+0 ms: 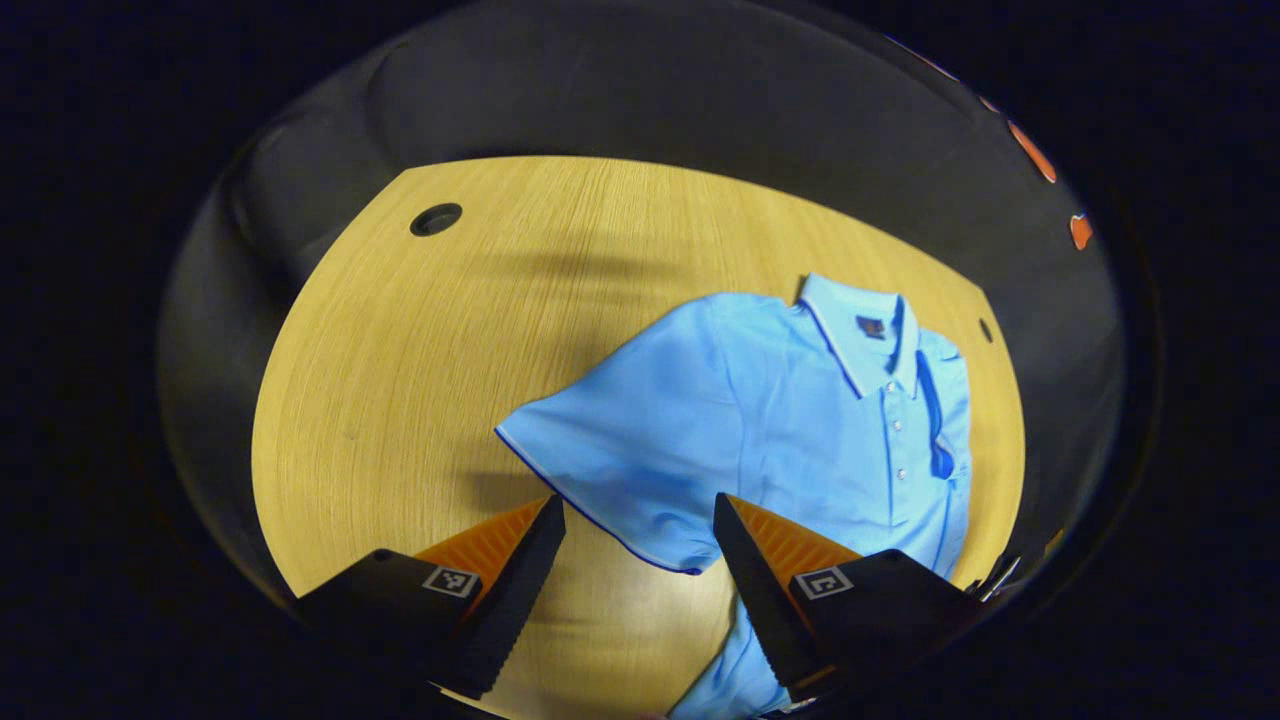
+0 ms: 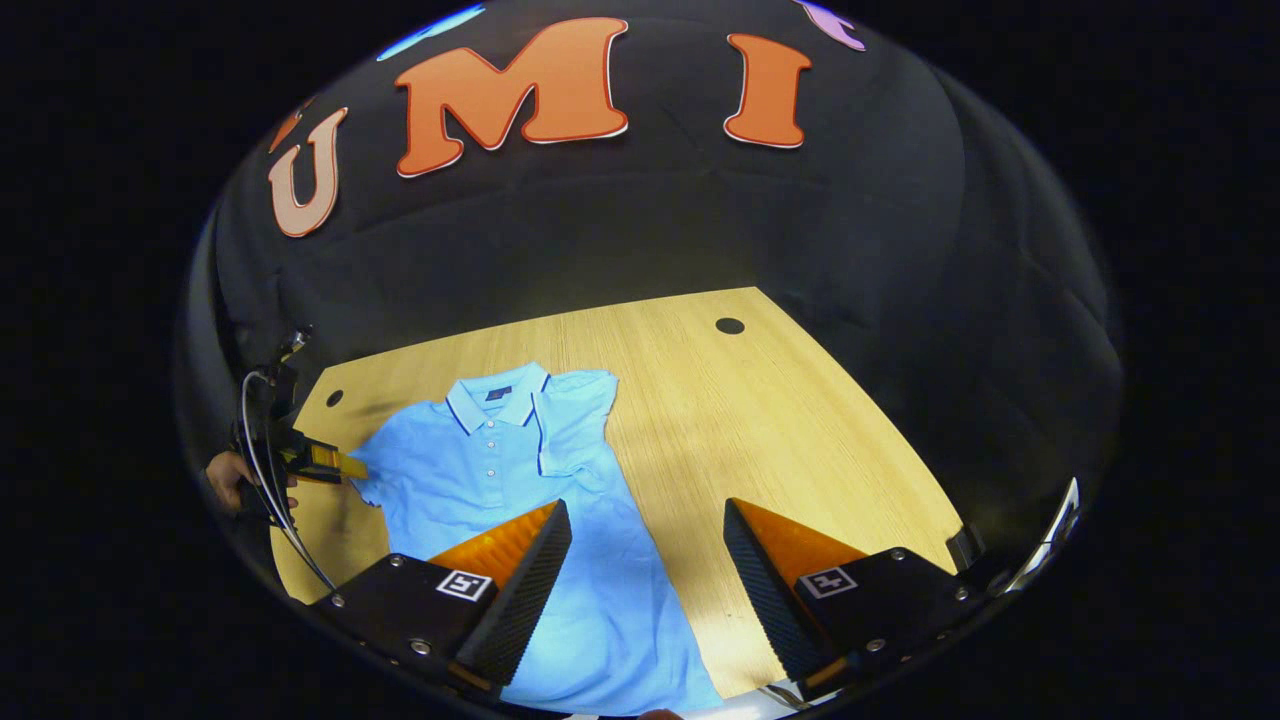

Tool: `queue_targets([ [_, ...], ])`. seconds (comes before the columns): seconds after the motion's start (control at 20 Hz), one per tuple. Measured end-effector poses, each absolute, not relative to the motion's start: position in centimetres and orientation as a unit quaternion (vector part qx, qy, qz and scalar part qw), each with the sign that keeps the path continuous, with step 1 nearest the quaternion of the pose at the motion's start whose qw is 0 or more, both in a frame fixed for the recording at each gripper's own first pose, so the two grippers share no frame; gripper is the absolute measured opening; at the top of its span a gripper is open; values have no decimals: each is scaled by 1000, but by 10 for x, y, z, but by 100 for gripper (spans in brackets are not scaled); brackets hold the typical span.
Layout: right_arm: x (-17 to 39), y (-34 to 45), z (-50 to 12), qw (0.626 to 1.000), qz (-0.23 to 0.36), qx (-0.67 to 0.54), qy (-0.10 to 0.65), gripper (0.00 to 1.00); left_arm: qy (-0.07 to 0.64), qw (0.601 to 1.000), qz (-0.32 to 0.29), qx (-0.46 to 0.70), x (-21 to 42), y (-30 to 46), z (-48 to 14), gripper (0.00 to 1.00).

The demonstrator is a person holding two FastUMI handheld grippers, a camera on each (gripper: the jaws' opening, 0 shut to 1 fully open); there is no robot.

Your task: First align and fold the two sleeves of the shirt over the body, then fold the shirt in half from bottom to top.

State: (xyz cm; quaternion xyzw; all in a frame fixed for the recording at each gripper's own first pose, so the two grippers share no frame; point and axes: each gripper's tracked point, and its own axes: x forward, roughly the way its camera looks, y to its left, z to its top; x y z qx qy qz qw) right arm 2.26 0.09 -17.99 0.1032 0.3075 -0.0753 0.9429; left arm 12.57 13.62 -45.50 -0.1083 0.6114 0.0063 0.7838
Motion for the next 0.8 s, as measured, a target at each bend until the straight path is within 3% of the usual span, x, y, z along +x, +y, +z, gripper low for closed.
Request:
queue_targets([
  [0.3, 6, -6, -181, 938, -93, 119, 313, 96, 633, 768, 41, -88, 134, 148, -478, 96],
  [0.4, 2, -8, -181, 937, -97, 118, 314, 96, 644, 761, 50, -65, 132, 151, -480, 87],
  [0.5, 1, -9, -178, 937, -100, 120, 312, 96, 641, 764, 45, -59, 137, 149, -478, 83],
  [0.65, 1, -9, -173, 938, -100, 127, 305, 96, 636, 769, 30, -61, 144, 137, -480, 28],
  [0.7, 0, -9, -173, 939, -102, 128, 303, 96, 636, 769, 19, -60, 144, 134, -478, 18],
  [0.8, -2, -10, -172, 939, -104, 131, 300, 96, 632, 771, -1, -78, 145, 123, -472, 12],
])
